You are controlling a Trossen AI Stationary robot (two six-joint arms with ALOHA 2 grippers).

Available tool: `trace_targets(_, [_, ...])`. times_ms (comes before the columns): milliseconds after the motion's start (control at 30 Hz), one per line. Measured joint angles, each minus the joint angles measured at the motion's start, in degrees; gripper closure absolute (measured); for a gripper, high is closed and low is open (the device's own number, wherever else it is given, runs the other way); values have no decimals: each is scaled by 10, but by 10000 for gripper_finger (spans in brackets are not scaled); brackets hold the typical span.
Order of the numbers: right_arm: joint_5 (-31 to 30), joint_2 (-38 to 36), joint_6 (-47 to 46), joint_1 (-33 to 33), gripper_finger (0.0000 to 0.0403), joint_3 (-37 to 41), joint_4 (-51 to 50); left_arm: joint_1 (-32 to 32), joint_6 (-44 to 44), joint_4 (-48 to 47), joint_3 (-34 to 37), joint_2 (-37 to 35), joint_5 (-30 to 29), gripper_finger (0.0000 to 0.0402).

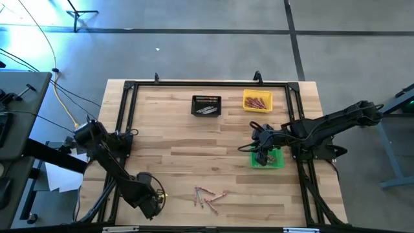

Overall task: Sort crayons
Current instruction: Put the red crayon into the yellow basket

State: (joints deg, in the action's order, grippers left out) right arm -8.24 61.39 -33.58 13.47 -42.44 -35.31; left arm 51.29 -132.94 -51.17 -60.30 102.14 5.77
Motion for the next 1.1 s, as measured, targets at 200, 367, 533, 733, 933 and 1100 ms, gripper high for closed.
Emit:
trace_targets(200, [0,0,-10,0,295,-1,0,-17,12,-94,-2,-66,-58,401])
trace_targets(367, [1,0,-7,-15,295,-49,-22,-61,66,-131,-3,-147,-224,401])
trace_targets(533, [-36,0,48,-48,295,-126,-81,-153,227,-112,-4,-227,-383,401])
trace_targets(733, [-53,0,135,-112,295,-184,-91,-312,502,31,-4,-284,-460,401])
trace_targets(933, [-49,1,187,-211,295,-187,-61,-445,781,312,-5,-291,-454,401])
trace_targets(1100, [61,10,203,-298,295,-186,54,-524,875,446,-5,-284,-426,401])
